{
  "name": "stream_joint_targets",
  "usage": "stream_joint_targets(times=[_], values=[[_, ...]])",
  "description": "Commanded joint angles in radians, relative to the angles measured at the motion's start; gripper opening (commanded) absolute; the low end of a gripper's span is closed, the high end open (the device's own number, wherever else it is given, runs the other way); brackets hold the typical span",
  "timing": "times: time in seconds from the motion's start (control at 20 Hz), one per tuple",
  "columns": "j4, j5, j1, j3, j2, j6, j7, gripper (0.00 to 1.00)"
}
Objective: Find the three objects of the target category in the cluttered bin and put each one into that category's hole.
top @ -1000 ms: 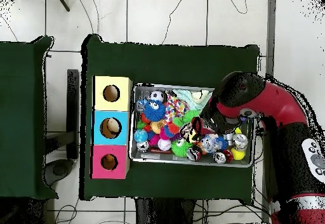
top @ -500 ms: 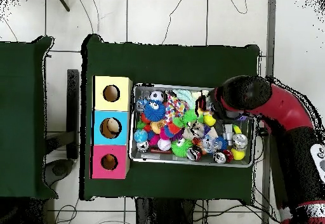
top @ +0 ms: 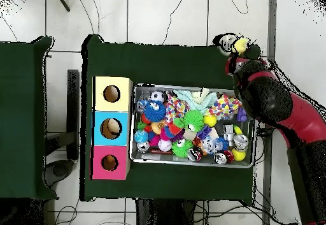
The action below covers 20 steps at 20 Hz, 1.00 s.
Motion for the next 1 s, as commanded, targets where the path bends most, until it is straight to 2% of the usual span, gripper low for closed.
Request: stream_joint_targets(times=[0.05, 0.15, 0.3, 0.55, 0.65, 0.9, 1.0], values=[[0.106, -0.011, 0.014, 0.100, -0.029, 0.095, 0.044, 0.00], [0.078, -0.010, 0.044, 0.059, -0.021, 0.185, 0.016, 0.00], [0.023, 0.003, 0.083, 0.012, -0.002, 0.402, -0.031, 0.00], [-0.050, 0.002, 0.117, -0.017, 0.031, 0.752, -0.071, 0.00], [-0.069, 0.003, 0.124, -0.018, 0.040, 0.855, -0.064, 0.00], [-0.079, 0.006, 0.116, -0.003, 0.056, 1.039, -0.062, 0.00], [-0.072, 0.005, 0.110, 0.002, 0.053, 1.065, -0.059, 0.00]])
